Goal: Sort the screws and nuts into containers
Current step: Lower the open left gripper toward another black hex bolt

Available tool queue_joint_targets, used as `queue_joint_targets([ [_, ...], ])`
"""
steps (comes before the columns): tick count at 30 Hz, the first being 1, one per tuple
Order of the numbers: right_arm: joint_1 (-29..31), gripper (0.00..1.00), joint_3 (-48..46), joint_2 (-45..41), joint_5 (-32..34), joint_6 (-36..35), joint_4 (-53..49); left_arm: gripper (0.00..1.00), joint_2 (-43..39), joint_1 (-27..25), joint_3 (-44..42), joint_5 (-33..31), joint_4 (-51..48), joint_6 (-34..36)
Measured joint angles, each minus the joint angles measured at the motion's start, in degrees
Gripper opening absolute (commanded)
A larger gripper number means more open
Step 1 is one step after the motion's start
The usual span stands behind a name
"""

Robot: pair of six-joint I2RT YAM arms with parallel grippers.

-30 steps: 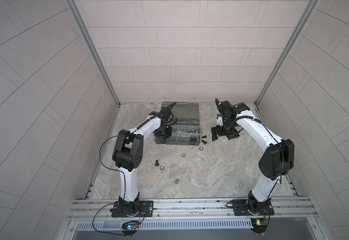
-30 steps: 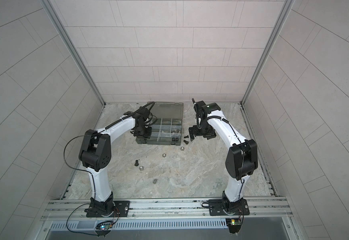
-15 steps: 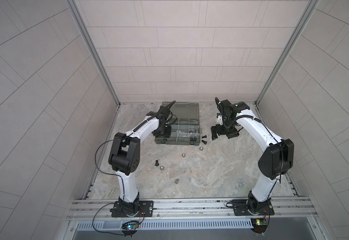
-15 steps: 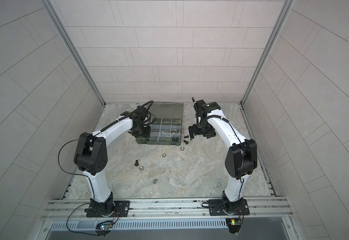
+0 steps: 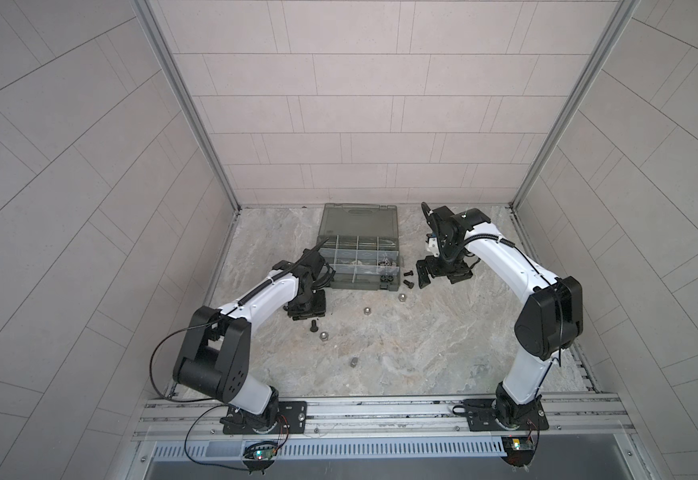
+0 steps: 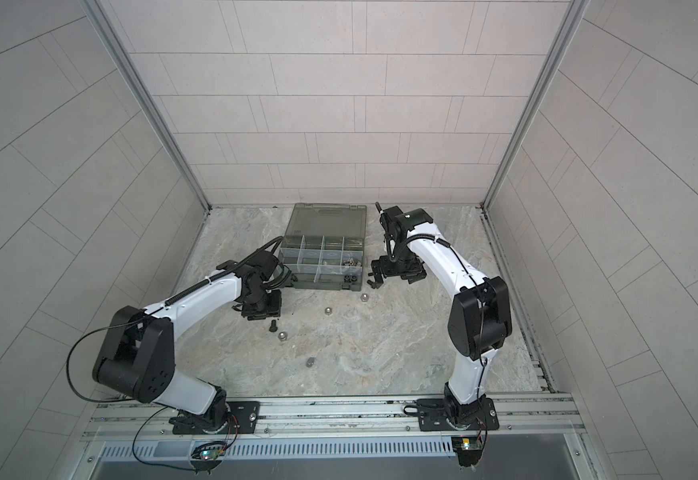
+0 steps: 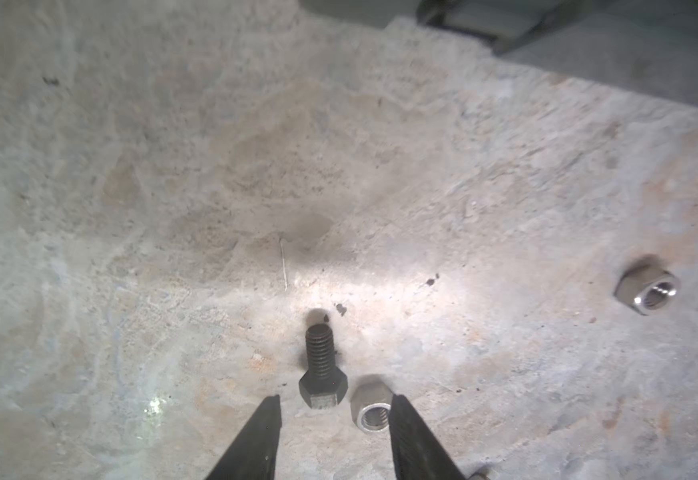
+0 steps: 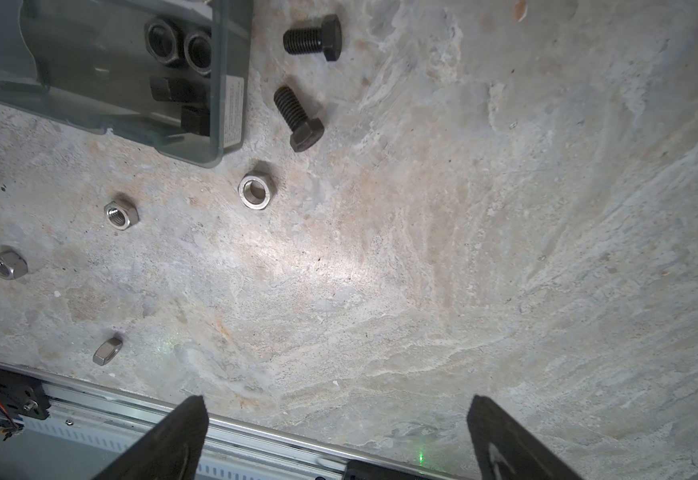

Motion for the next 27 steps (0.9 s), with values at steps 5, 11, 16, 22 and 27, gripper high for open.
queue_joint_targets([
  [5,0.1,0.99,-1.9,-0.4,-0.1,0.0,0.0,0.47,0.1,0.0,-0.4,-0.2,1.3,-2.1],
  [11,0.1,0.99,-3.6,-2.5,0.0,0.0,-0.1,0.45,2.6,0.0,-0.8,-0.2,3.3,-3.4],
  [16,0.1,0.99,-4.9,-4.5,0.6,0.0,0.0,0.44,4.7,0.0,-1.4,-0.3,3.9,-3.6],
  [22,0.1,0.99,-6.2,-5.4,1.2,0.1,-0.1,0.40,6.6,0.0,-1.6,-0.4,4.5,-3.8],
  [27,0.1,0.99,-6.2,-5.4,1.7,0.1,0.0,0.36,7.9,0.0,-1.6,-0.4,5.1,-3.7],
])
